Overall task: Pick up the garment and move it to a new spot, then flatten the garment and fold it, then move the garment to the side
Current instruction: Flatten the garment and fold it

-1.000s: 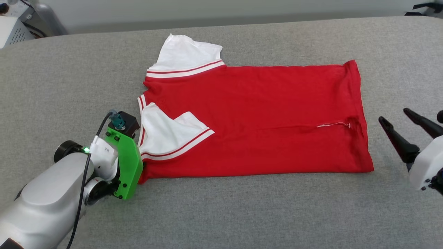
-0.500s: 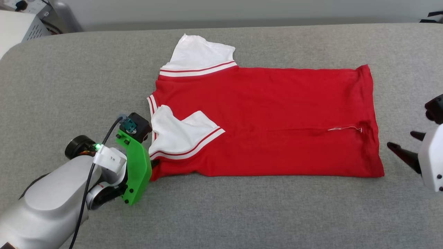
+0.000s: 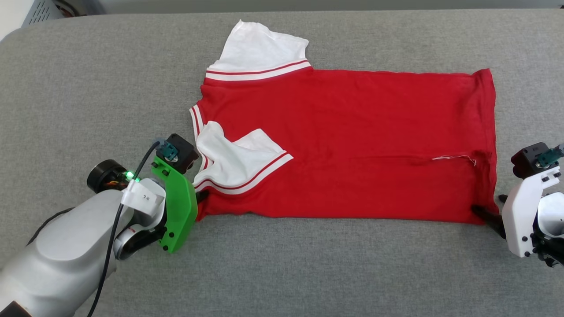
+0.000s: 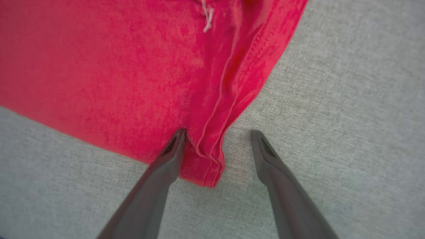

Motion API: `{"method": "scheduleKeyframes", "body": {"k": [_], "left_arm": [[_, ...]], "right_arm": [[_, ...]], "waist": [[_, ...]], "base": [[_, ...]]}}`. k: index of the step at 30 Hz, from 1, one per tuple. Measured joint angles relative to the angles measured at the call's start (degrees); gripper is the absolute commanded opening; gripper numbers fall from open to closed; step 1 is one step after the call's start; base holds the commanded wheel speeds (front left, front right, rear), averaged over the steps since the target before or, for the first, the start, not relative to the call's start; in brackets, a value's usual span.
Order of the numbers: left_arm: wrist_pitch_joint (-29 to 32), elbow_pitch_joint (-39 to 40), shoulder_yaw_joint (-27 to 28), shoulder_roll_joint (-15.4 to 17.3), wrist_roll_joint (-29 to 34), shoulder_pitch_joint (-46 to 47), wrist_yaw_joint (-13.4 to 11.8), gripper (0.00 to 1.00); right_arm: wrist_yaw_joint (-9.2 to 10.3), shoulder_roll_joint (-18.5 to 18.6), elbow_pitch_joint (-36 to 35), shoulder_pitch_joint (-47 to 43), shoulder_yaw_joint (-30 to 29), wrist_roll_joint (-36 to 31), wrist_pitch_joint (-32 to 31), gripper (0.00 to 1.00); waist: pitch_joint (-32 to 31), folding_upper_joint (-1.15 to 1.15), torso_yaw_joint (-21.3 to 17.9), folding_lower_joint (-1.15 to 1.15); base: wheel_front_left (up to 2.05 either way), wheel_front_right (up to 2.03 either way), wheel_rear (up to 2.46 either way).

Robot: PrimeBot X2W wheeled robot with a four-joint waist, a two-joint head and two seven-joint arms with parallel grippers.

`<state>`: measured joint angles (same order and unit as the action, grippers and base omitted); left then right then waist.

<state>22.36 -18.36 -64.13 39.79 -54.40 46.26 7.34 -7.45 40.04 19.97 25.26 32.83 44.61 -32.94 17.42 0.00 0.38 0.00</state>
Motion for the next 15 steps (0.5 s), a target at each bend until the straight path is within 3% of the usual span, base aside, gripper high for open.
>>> {"method": "scheduleKeyframes", "body": {"k": [3, 4, 5, 15], "left_arm": [[-0.74, -0.47, -0.45, -0.26, 0.09, 0.01, 0.0, 0.0], [-0.99, -0.65, -0.57, -0.26, 0.09, 0.01, 0.0, 0.0], [-1.24, -0.83, -0.73, -0.27, 0.09, 0.01, 0.0, 0.0], [-3.9, -1.56, -2.31, 0.88, -1.65, -1.46, 0.0, 0.0]], "right_arm": [[0.0, -0.43, 1.42, 0.57, 1.66, 0.78, 1.85, 1.0], [0.0, -0.42, 1.59, 0.73, 2.11, 1.19, 2.48, 0.77], [0.0, -0.42, 1.86, 0.78, 2.53, 1.56, 3.52, 0.0], [-0.02, 0.12, 1.82, 1.03, 4.77, 3.54, 13.07, 0.0]], "waist": [[0.28, 0.0, 0.24, 0.0], [0.24, 0.0, 0.21, 0.0], [0.13, 0.0, 0.14, 0.0], [-3.27, 0.0, -0.57, 0.0]], "base": [[0.0, 0.0, 0.0], [0.0, 0.0, 0.0], [0.0, 0.0, 0.0], [0.0, 0.0, 0.0]]}}
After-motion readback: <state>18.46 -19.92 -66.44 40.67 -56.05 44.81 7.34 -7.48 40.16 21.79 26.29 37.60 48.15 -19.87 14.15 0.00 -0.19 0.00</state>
